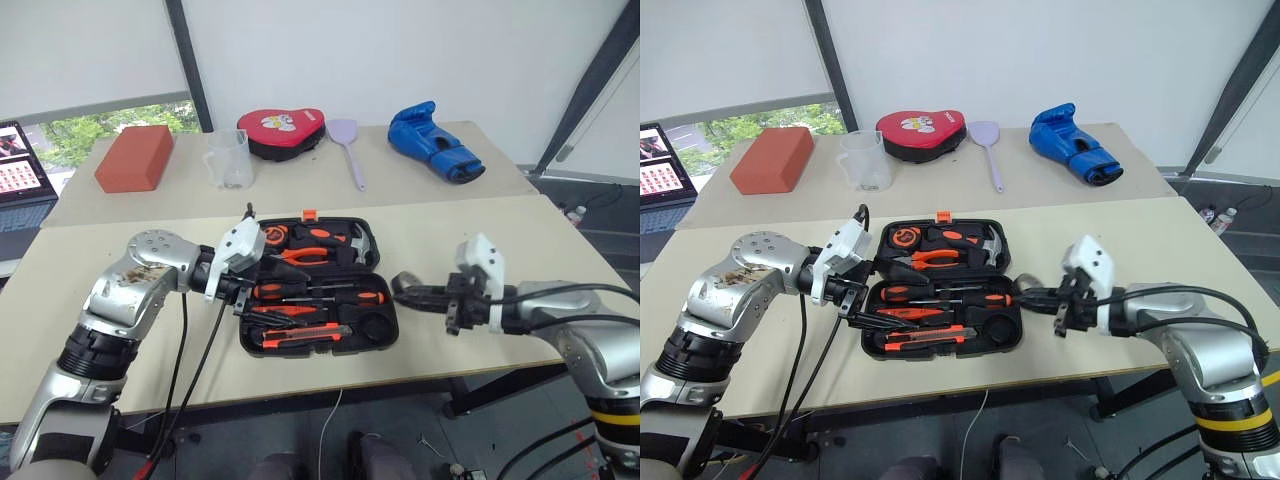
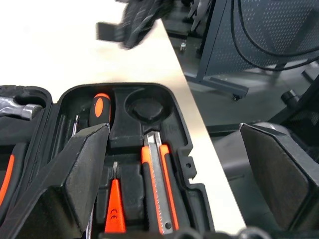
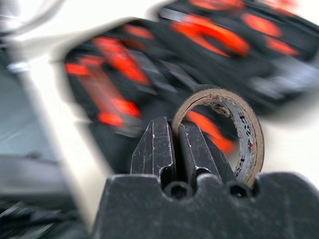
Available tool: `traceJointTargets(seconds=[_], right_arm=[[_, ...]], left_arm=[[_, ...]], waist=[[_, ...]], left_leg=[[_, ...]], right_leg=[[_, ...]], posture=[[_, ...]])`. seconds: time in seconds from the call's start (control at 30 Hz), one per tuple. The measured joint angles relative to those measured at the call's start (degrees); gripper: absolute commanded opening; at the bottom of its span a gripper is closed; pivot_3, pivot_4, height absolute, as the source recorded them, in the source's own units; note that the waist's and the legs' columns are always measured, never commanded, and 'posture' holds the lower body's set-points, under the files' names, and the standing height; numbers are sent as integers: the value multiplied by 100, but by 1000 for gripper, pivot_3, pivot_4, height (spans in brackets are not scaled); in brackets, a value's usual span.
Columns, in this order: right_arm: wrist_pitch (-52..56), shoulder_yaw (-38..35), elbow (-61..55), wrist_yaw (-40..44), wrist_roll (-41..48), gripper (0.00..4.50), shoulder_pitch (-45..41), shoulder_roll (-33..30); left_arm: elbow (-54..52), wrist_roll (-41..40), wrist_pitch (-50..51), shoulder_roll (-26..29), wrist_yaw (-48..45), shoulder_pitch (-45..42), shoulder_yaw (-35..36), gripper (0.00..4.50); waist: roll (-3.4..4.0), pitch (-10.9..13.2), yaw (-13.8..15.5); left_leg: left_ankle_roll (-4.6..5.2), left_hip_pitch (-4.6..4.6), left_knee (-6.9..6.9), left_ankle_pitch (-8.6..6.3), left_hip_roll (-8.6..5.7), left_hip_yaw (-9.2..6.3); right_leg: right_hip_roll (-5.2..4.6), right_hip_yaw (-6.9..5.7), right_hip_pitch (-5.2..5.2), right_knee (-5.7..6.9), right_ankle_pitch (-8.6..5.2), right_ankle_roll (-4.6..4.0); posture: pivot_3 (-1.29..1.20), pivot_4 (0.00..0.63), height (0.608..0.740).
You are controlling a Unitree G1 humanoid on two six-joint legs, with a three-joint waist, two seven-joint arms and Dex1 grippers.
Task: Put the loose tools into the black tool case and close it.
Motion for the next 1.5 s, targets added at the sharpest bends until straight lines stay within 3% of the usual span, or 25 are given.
traceJointTargets(seconds=[0.13,0.27,0.4,0.67,0.73,0.83,0.97,1.17,1.5], right_arm=[[65,604,-53,-218,-252,96,-170,142],[-59,1277,99,-232,-931,1387,-176,-123],[-180,1314,188,-174,-1109,2776,-201,-183],[60,833,49,134,-389,2776,-206,-57],[160,496,434,15,-263,2268,-473,-7],[110,127,1073,-54,-301,1423,-729,-30],[-713,204,2700,-65,-1045,27,-1232,-64],[-1822,872,3915,200,-1899,0,-1560,336],[-2458,1277,3991,1137,-2354,0,-1642,382]], left_arm=[[-2,26,-14,0,-2,2,-26,4500],[-1,31,-14,24,2,5,-30,4500],[-5,30,-14,57,17,24,-28,4500],[24,40,-12,196,280,248,71,4500],[171,44,-13,263,506,404,327,4500],[538,117,-74,367,857,640,735,3788],[1547,545,-493,715,1546,1062,1406,2198],[1804,1091,-1073,651,1617,1429,1077,55],[1375,1127,-659,280,1338,1437,540,55]], waist=[[0,0,15],[0,0,12],[0,0,3],[0,0,4],[0,0,0],[0,0,-3],[1,0,-54],[3,1,-23],[4,2,-29]], left_leg=[[1,-1,2,1,-1,0],[1,-2,1,1,-3,0],[0,1,-1,0,0,1],[0,1,2,0,-2,1],[0,3,0,0,-1,1],[0,6,-8,1,2,0],[0,10,-19,2,-1,7],[0,1,-13,1,-7,6],[1,-4,-12,1,-3,3]], right_leg=[[-1,-2,0,0,0,0],[0,-5,-1,-1,0,0],[0,-5,-1,-1,0,-1],[1,-2,0,0,0,0],[2,-2,0,0,0,0],[6,-4,-3,0,-2,-3],[8,-4,-7,0,-2,-5],[-1,-7,-8,-1,-1,-3],[0,-7,-11,1,0,-2]], posture=[[0,150,740],[0,150,740],[0,150,740],[0,150,740],[0,150,740],[0,150,740],[0,150,740],[0,150,740],[0,150,740]])
